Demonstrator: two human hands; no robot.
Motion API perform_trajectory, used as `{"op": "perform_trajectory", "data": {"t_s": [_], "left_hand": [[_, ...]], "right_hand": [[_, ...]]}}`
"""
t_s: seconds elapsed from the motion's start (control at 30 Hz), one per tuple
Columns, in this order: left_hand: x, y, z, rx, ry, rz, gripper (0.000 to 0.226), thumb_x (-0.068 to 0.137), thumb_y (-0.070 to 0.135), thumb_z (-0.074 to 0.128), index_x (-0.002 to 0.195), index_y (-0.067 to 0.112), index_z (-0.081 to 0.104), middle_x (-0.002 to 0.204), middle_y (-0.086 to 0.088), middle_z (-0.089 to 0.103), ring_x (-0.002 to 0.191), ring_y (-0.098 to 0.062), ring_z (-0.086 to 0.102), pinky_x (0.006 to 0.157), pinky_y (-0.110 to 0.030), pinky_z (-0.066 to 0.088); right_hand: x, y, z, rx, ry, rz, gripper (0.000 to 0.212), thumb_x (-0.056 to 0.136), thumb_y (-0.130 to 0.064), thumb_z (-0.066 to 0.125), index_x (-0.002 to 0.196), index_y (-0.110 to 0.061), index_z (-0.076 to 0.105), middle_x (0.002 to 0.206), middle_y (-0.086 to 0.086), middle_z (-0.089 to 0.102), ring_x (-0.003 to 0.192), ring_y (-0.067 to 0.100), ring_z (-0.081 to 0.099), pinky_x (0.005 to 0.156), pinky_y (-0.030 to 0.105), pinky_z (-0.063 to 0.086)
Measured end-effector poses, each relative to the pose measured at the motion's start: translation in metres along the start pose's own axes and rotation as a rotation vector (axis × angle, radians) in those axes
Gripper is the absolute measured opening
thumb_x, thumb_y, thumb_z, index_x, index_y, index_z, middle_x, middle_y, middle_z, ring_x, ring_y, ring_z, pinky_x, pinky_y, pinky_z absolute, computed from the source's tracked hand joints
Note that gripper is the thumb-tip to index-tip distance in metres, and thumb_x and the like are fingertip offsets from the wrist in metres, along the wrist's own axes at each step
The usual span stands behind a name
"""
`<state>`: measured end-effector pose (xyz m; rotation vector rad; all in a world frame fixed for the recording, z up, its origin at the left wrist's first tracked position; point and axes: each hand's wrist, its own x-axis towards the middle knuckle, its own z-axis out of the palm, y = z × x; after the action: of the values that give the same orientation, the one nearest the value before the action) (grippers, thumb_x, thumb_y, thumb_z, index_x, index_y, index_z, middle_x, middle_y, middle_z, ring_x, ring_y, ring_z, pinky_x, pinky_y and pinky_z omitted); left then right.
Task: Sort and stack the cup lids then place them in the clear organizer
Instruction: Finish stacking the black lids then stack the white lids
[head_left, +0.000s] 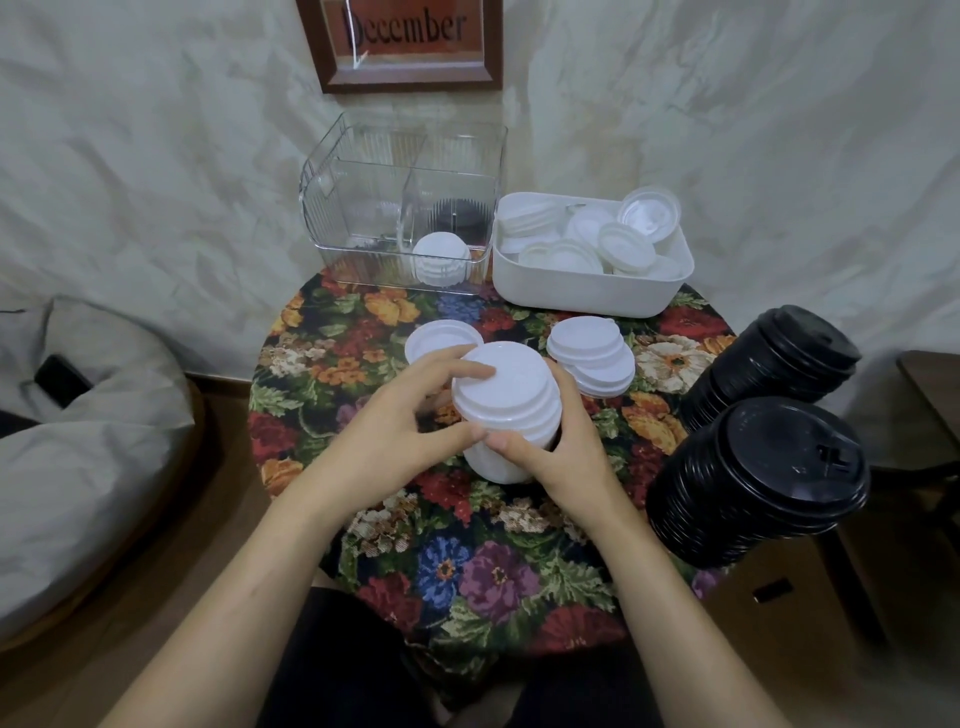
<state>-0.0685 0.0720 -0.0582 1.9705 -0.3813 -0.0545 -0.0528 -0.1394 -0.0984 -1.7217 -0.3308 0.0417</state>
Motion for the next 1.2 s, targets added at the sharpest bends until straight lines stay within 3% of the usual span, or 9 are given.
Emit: {"op": "perform_trajectory", "data": {"t_s": [0.17,0.33,0.47,0.6,0.77,0.9,1.0,1.07,1.2], "left_hand": [[0.006,0.002,0.007,-0.088,0.072,-0.022,0.042,0.079,0.053,0.075,0.119,0.044,0.067,0.148,0.028,0.051,0.139,0.003,0.046,0.113,-0.035,0.045],[0.016,0.002,0.009,-0.202,0.016,-0.066,0.077,0.083,0.038,0.082,0.151,0.041,0.045,0.148,0.024,0.055,0.14,0.002,0.047,0.114,-0.032,0.044],[0.022,0.004,0.004,-0.183,-0.045,-0.112,0.077,0.085,0.035,0.081,0.153,0.035,0.046,0.15,0.023,0.053,0.139,0.005,0.046,0.118,-0.031,0.041],[0.025,0.003,-0.001,-0.209,-0.087,-0.132,0.071,0.085,0.03,0.075,0.151,0.036,0.049,0.149,0.018,0.055,0.138,-0.001,0.05,0.115,-0.033,0.042],[0.024,0.003,-0.004,-0.193,-0.163,-0.134,0.069,0.092,0.022,0.075,0.153,0.035,0.046,0.15,0.024,0.051,0.136,0.006,0.05,0.108,-0.018,0.045],[0.021,-0.002,-0.001,-0.249,-0.169,-0.144,0.071,0.095,0.02,0.074,0.156,0.037,0.043,0.153,0.023,0.05,0.14,0.003,0.047,0.115,-0.027,0.041],[0.02,-0.002,-0.001,-0.274,-0.198,-0.144,0.073,0.094,0.018,0.073,0.158,0.035,0.04,0.155,0.022,0.048,0.142,0.003,0.045,0.116,-0.027,0.041],[0.019,0.001,-0.002,-0.271,-0.209,-0.139,0.072,0.093,0.019,0.073,0.157,0.032,0.042,0.153,0.021,0.051,0.14,0.003,0.047,0.114,-0.025,0.043],[0.021,-0.007,-0.007,-0.18,0.135,-0.069,0.042,0.098,0.023,0.069,0.14,0.026,0.064,0.14,0.015,0.065,0.133,-0.002,0.057,0.113,-0.031,0.046]], "right_hand": [[-0.001,-0.002,0.0,0.004,0.006,0.01,0.081,0.075,-0.051,0.086,0.145,-0.043,0.045,0.142,-0.019,0.059,0.134,0.005,0.055,0.111,0.041,0.047],[0.001,0.002,0.0,-0.01,-0.003,0.014,0.1,0.073,-0.053,0.088,0.157,-0.039,0.035,0.152,-0.016,0.052,0.142,0.007,0.049,0.118,0.048,0.041],[0.001,0.003,-0.001,-0.034,0.009,0.05,0.123,0.064,-0.071,0.087,0.158,-0.061,0.009,0.163,-0.025,0.033,0.149,-0.002,0.033,0.124,0.047,0.032],[0.001,0.003,-0.001,-0.019,0.005,0.02,0.113,0.063,-0.073,0.086,0.157,-0.05,0.027,0.156,-0.022,0.045,0.145,0.004,0.043,0.119,0.044,0.039],[-0.001,0.0,-0.002,-0.008,0.021,0.007,0.102,0.065,-0.091,0.066,0.149,-0.038,0.04,0.143,-0.022,0.055,0.136,0.003,0.051,0.113,0.037,0.045],[0.0,0.002,-0.001,-0.023,0.025,0.012,0.091,0.068,-0.084,0.074,0.144,-0.044,0.041,0.14,-0.026,0.054,0.134,0.001,0.052,0.112,0.042,0.047],[0.0,0.001,-0.002,-0.02,0.029,0.003,0.09,0.073,-0.068,0.077,0.15,-0.055,0.031,0.146,-0.041,0.043,0.141,-0.007,0.041,0.113,0.029,0.041],[0.001,-0.001,-0.003,-0.019,0.01,-0.011,0.083,0.076,-0.061,0.077,0.148,-0.053,0.037,0.147,-0.036,0.045,0.141,-0.005,0.043,0.11,0.024,0.041],[0.001,-0.001,-0.001,0.006,0.015,-0.029,0.075,0.076,-0.055,0.077,0.143,-0.037,0.048,0.138,-0.025,0.056,0.133,0.002,0.053,0.102,0.016,0.045]]}}
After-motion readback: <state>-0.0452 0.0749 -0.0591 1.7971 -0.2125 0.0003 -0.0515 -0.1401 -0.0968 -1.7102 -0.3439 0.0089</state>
